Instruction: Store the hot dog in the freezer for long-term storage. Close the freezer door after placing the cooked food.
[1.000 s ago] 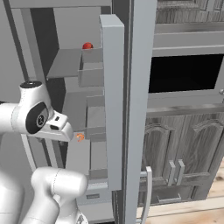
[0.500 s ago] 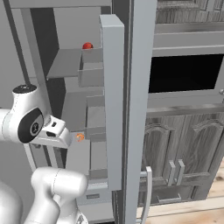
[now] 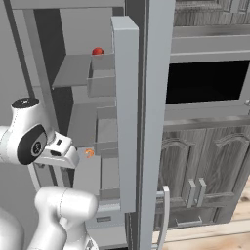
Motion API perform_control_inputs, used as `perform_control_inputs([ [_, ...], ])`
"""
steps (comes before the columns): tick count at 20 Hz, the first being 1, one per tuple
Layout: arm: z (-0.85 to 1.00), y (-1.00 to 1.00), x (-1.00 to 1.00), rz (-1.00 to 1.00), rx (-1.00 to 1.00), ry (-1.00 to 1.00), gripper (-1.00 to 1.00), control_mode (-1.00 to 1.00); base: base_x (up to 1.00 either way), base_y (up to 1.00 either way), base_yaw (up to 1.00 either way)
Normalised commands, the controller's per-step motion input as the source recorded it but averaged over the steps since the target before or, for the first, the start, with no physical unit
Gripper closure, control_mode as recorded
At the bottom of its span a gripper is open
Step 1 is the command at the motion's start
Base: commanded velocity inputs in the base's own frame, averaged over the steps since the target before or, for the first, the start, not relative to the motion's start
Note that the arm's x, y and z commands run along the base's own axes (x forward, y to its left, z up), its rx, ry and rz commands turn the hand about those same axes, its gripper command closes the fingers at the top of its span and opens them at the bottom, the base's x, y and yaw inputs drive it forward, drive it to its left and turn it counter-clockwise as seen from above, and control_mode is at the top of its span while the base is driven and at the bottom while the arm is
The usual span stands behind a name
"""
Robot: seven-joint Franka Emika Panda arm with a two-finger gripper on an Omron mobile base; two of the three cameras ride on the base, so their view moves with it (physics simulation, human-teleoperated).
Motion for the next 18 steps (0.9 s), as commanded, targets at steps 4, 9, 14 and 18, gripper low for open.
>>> perform_control_inputs([
  [4,0.0,0.0,0.0,0.0,0.0,0.0,-1.0,-1.0,0.0,0.0,0.0],
  [9,0.0,0.0,0.0,0.0,0.0,0.0,-1.0,1.0,0.0,0.0,0.0],
  [14,0.0,0.0,0.0,0.0,0.0,0.0,-1.0,1.0,-0.11,0.0,0.0],
  [18,0.0,0.0,0.0,0.0,0.0,0.0,-1.0,1.0,-0.42,-0.09,-0.01],
])
